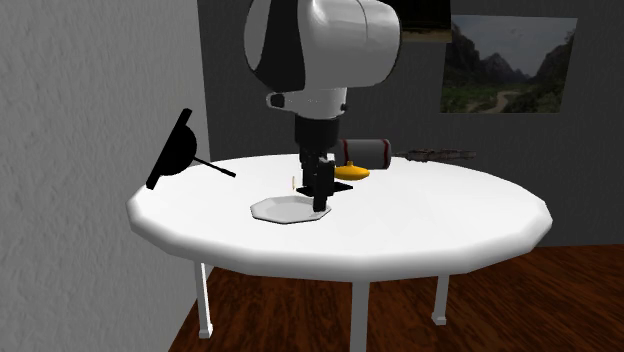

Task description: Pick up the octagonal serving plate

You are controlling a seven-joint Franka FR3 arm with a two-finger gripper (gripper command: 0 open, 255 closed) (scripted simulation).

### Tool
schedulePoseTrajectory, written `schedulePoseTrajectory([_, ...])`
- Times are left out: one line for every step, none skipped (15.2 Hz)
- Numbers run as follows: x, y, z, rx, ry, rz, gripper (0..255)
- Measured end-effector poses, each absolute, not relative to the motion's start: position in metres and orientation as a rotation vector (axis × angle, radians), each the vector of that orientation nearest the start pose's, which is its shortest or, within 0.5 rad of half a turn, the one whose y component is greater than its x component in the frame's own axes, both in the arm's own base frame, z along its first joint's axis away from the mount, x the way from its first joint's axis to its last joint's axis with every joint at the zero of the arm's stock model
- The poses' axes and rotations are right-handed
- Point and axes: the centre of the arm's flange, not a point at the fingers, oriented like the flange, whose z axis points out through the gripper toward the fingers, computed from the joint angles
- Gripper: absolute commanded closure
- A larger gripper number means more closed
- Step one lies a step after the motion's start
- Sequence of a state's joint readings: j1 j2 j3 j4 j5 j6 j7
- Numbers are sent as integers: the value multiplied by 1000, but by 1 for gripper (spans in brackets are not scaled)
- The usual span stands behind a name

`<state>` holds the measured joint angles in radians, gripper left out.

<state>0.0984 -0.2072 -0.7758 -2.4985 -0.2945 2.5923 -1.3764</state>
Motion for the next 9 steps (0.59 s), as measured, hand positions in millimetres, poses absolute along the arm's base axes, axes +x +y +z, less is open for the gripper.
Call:
schedulePoseTrajectory([383,-304,360,-3013,-1550,-168,0])
schedulePoseTrajectory([389,-313,354,-3001,-1593,-169,0])
schedulePoseTrajectory([397,-321,351,-2987,-1639,-169,0])
schedulePoseTrajectory([404,-329,347,-2974,-1682,-169,0])
schedulePoseTrajectory([408,-334,345,-2965,-1709,-172,0])
schedulePoseTrajectory([410,-336,342,-2962,-1723,-174,0])
schedulePoseTrajectory([411,-338,337,-2959,-1731,-174,0])
schedulePoseTrajectory([410,-338,331,-2958,-1735,-174,0])
schedulePoseTrajectory([411,-338,326,-2958,-1737,-175,0])
